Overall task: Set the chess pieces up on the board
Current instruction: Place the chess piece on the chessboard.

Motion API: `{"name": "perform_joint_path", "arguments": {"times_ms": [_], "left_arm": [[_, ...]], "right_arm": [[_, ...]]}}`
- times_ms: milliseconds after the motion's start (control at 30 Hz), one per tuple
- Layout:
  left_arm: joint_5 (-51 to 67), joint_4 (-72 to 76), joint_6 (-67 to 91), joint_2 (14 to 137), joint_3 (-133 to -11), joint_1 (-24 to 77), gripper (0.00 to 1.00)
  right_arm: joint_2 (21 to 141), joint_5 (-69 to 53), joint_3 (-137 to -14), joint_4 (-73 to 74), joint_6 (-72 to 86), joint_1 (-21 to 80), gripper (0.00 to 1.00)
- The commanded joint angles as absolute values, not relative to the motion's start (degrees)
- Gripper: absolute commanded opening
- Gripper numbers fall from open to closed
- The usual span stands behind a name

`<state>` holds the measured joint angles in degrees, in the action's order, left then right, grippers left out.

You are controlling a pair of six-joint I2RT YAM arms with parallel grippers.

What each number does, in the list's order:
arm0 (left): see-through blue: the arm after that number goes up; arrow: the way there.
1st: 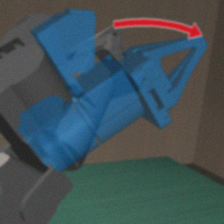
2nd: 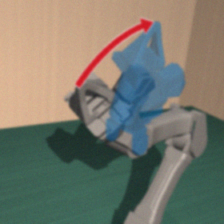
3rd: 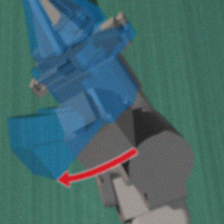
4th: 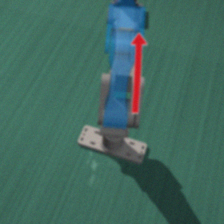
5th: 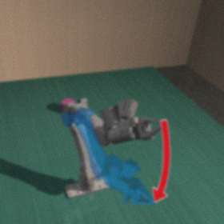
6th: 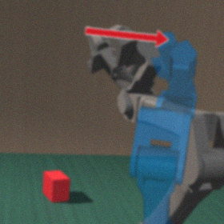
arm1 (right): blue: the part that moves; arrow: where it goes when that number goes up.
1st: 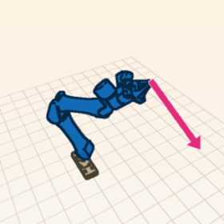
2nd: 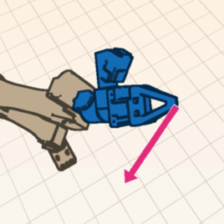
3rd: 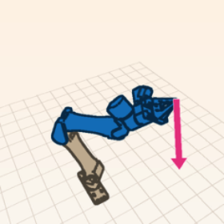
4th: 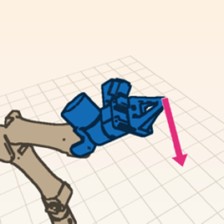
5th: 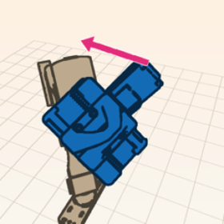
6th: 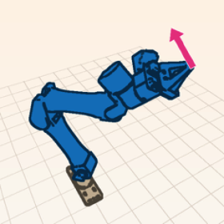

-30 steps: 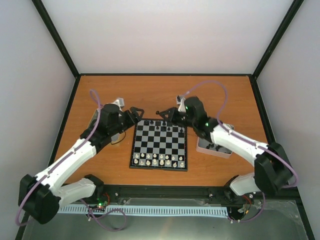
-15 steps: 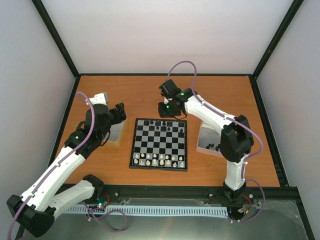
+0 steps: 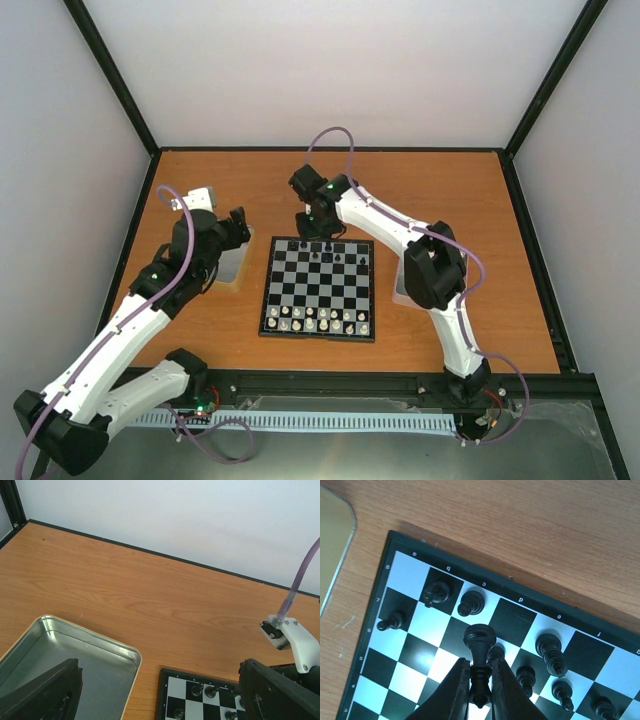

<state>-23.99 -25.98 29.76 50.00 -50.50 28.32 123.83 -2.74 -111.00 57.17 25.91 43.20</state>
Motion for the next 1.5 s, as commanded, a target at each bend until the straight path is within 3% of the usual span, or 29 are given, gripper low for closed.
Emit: {"name": "perform_joint_path", "arguments": {"times_ms": [0,933,1467], "left_arm": [[-25.2,-26.1,28.7,49.1,-50.4,28.0,0.87],[-23.9,-25.5,29.1,49.6,-49.5,28.0,0.87],[-23.9,-25.5,29.2,49.5,-49.4,28.0,0.87]], "right_arm": [[126.8,0.5,-113.3,61.5,26.0,44.3,0.06],[131.7,2.3,-116.4,62.4,26.0,44.3,0.16],[132.1,2.6,-116.6,61.5,25.7,44.3,0.14]]}}
